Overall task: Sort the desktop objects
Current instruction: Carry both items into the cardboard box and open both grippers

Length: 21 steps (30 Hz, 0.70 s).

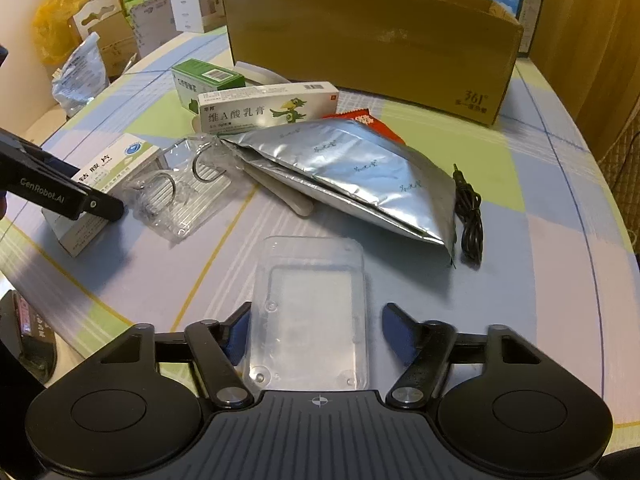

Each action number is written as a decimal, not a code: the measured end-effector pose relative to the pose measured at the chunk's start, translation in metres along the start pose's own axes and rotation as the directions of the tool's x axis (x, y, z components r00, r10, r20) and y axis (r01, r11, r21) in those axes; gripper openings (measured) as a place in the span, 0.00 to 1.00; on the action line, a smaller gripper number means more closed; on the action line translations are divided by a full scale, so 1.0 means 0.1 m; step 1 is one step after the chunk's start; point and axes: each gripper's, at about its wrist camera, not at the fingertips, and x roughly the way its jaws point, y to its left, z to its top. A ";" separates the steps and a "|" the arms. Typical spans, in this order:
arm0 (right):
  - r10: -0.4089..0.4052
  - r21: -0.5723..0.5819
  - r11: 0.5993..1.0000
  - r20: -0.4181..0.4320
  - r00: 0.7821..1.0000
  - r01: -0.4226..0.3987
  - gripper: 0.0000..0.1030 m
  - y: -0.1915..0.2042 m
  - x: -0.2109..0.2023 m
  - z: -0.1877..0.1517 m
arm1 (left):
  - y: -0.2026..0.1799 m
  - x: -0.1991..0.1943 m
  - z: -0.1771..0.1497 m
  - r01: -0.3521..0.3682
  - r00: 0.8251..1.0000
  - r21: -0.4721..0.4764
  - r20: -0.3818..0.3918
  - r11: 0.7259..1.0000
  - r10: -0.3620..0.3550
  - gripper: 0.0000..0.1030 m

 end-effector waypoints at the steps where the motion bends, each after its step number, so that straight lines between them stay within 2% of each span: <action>1: -0.002 -0.005 1.000 0.001 1.000 0.002 0.52 0.01 -0.01 0.00 | 0.00 -0.02 -0.01 -0.002 1.000 0.001 0.005 1.000 0.002 0.65; 8: 0.005 0.030 1.000 0.039 0.999 -0.007 0.52 -0.01 -0.20 0.07 | 0.05 -0.21 -0.05 -0.011 1.000 -0.031 0.018 0.999 0.012 0.65; 13: 0.023 0.033 0.999 0.078 0.997 -0.026 0.52 0.00 -0.42 0.20 | 0.01 -0.48 0.06 -0.027 0.999 -0.014 0.041 1.000 0.027 0.65; 16: 0.043 0.043 0.998 0.108 0.993 -0.048 0.52 -0.07 -0.55 0.43 | -0.06 -0.64 0.30 -0.027 0.998 0.013 0.066 1.000 0.026 0.65; 21: 0.056 0.057 0.996 0.153 0.987 -0.066 0.52 -0.34 -0.64 1.09 | -0.20 -0.80 1.05 -0.006 0.994 0.050 0.113 0.999 0.000 0.65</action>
